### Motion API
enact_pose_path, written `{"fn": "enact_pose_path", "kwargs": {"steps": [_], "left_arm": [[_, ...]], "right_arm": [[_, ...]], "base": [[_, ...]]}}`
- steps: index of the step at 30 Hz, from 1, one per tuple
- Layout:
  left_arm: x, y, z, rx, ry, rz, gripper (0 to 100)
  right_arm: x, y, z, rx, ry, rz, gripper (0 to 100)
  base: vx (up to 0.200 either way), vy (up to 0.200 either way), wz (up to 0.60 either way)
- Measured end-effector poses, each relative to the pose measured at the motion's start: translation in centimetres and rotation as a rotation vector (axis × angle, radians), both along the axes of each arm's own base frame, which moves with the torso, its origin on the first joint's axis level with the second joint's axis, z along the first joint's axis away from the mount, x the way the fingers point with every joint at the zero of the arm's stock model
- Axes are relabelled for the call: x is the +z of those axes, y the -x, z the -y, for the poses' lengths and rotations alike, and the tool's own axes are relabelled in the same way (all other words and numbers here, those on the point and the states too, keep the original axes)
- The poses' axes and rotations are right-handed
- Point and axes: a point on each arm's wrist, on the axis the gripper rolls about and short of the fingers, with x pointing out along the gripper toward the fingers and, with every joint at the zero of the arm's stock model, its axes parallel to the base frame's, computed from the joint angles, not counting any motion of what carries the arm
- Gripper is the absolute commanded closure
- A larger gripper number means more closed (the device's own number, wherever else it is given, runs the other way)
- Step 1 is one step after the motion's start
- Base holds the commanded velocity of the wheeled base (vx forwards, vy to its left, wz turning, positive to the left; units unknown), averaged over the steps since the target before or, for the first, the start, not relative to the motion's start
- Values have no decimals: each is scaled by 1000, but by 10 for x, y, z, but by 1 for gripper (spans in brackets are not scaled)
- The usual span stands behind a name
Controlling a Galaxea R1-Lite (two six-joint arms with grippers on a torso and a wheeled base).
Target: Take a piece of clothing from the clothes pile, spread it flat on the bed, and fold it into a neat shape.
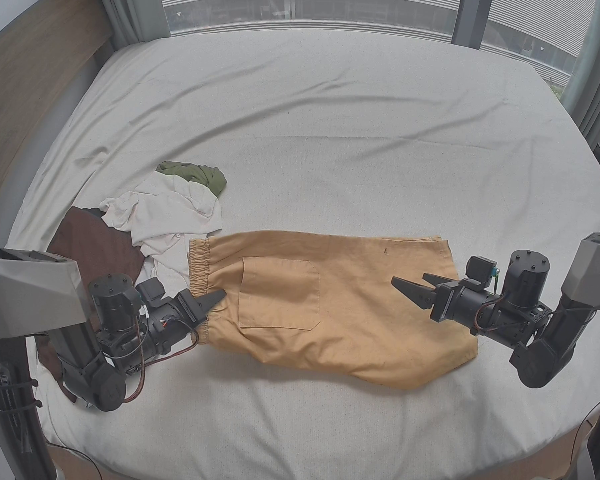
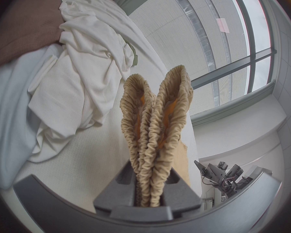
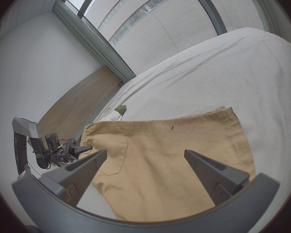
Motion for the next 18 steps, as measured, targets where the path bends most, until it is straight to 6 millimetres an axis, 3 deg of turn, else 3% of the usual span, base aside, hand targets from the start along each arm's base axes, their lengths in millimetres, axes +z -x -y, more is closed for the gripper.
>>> {"fn": "enact_pose_path", "kwargs": {"steps": [18], "left_arm": [[5,-1,-18,21,1,-8,100]], "right_arm": [[-5,0,-1,5,-3,5,0]], "base": [[0,0,0]]}}
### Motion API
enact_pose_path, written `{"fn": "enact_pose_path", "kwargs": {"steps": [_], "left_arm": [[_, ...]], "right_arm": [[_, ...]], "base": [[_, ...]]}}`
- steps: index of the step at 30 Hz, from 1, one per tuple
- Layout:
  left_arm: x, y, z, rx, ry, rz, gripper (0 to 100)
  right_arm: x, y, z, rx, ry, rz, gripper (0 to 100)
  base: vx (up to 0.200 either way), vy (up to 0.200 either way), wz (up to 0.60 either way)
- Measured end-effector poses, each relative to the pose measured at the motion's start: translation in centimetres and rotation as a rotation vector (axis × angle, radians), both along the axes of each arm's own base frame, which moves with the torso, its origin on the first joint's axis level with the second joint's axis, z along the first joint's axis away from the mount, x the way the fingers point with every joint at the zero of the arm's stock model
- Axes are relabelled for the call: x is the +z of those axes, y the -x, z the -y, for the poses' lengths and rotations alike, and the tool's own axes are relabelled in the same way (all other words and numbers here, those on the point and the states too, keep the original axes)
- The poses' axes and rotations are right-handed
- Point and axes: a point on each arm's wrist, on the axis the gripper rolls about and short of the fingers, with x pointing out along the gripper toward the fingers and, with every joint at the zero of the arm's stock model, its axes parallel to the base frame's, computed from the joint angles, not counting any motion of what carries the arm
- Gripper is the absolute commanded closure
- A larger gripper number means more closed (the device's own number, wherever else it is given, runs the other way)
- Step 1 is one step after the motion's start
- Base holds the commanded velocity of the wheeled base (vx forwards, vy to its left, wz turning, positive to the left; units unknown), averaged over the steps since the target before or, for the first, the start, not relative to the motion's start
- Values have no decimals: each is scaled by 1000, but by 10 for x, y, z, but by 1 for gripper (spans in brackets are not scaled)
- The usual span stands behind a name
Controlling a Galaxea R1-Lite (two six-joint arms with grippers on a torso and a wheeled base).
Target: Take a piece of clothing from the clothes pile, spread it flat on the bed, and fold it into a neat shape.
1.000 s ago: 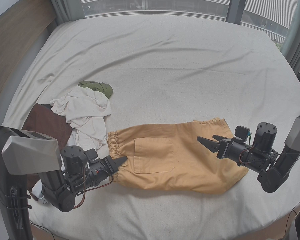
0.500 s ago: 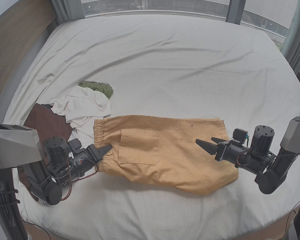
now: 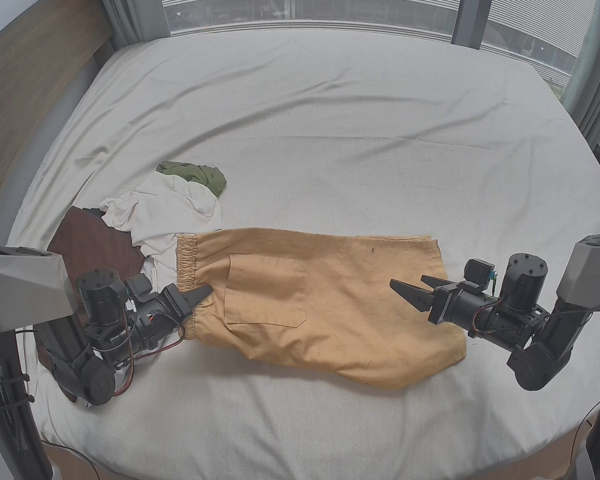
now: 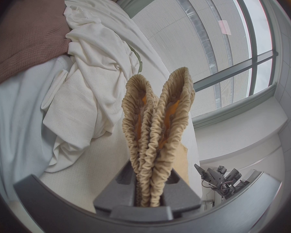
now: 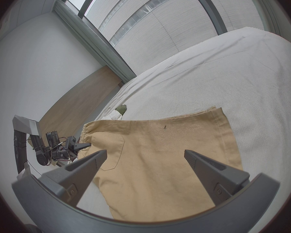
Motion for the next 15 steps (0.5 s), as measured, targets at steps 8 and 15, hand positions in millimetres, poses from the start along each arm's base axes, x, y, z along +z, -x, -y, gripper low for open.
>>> {"fn": "enact_pose_path", "kwargs": {"steps": [8,15], "left_arm": [[7,5,-3,4,-13,-7,100],[9,9,0,-15,-51,18,100]], "right_arm": [[0,1,-1,2,0,0,0],[3,2,-2,9,-11,29,0]], "base": [[0,0,0],[0,0,0]]}}
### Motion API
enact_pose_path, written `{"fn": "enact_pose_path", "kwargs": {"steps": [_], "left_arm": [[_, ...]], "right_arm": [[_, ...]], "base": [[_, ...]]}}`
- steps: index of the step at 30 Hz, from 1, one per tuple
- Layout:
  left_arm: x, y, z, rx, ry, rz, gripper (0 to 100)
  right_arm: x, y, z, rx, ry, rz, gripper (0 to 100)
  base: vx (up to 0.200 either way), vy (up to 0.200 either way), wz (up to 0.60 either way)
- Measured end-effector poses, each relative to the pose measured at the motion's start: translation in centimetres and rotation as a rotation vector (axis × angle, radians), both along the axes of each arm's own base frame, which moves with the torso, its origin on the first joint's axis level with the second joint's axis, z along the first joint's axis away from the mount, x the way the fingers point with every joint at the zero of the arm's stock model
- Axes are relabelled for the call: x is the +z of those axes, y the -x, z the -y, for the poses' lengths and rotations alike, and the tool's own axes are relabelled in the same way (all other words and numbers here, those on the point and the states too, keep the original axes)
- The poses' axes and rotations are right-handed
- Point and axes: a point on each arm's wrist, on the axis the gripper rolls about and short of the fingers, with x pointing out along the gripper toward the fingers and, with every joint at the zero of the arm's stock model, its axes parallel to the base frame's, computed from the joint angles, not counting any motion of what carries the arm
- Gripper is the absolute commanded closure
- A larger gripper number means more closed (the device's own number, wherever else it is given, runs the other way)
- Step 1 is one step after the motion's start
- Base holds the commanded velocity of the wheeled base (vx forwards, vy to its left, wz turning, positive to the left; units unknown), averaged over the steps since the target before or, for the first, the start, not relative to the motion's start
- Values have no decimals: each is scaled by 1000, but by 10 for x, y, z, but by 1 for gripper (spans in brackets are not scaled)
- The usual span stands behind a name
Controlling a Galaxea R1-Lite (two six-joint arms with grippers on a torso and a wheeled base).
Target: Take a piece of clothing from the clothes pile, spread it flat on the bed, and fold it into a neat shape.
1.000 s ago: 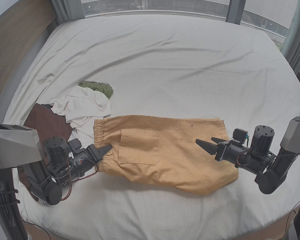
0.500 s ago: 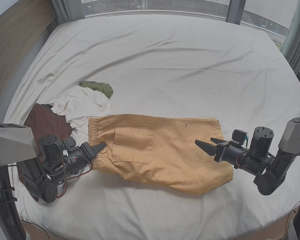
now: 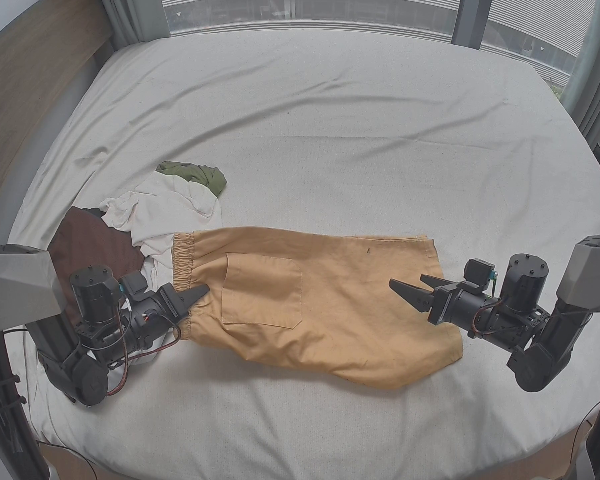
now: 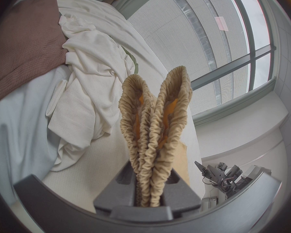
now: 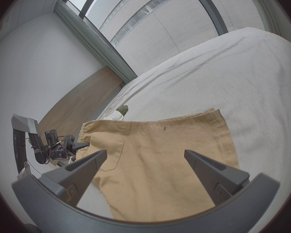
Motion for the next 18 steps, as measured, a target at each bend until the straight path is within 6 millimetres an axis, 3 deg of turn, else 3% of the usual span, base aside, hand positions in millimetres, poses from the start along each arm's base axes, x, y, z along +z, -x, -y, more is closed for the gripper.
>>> {"fn": "enact_pose_path", "kwargs": {"steps": [18], "left_arm": [[3,5,-7,16,-15,-4,100]], "right_arm": [[2,3,-5,20,-6,11,0]], "base": [[0,0,0]]}}
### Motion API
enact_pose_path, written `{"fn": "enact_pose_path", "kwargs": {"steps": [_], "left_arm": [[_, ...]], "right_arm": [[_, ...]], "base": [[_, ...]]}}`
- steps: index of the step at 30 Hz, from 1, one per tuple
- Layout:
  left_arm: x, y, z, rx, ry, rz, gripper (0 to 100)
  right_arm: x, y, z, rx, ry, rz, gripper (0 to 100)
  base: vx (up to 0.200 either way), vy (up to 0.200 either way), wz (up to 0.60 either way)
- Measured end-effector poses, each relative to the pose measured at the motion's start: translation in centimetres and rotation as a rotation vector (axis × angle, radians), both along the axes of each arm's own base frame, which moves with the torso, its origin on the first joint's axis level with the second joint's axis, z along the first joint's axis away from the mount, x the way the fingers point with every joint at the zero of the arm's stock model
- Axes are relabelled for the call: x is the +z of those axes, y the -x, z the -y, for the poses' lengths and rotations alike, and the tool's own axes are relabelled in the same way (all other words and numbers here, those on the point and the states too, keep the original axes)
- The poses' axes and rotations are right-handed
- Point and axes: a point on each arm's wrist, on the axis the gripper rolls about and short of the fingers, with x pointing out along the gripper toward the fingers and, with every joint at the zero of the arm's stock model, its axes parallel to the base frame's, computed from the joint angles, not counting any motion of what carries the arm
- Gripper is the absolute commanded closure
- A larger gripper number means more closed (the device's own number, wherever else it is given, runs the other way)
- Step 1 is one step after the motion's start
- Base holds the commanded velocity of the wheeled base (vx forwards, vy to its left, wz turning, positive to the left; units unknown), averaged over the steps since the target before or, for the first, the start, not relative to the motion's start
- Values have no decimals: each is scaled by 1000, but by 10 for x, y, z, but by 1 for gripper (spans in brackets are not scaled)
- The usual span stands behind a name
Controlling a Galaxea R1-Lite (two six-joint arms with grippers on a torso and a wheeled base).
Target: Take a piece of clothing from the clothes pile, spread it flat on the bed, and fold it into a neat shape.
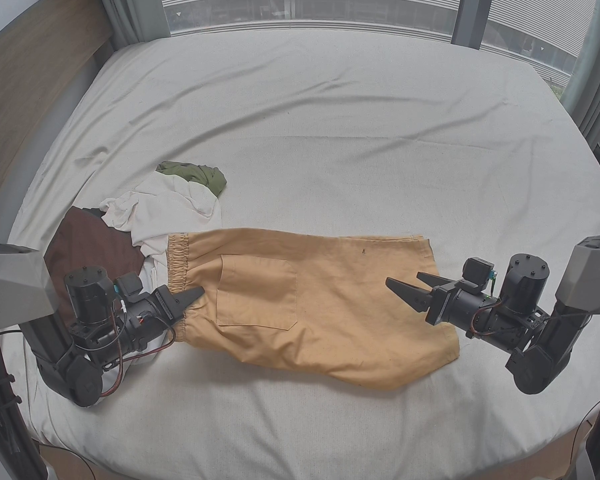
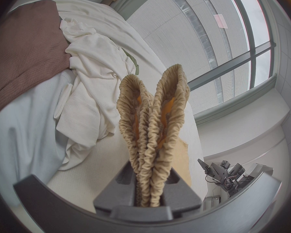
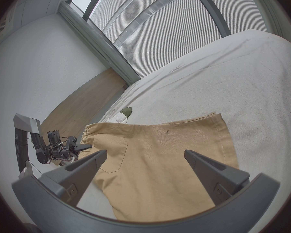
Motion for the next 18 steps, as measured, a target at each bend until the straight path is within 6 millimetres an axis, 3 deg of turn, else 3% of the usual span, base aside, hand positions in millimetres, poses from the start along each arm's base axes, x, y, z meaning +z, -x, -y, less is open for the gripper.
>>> {"fn": "enact_pose_path", "kwargs": {"steps": [7,18], "left_arm": [[4,0,3,-9,7,25,100],[13,5,29,-93,31,100,100]], "right_arm": [[0,0,-1,3,0,0,0],[1,0,-2,8,-2,5,0]], "base": [[0,0,0],[0,0,0]]}}
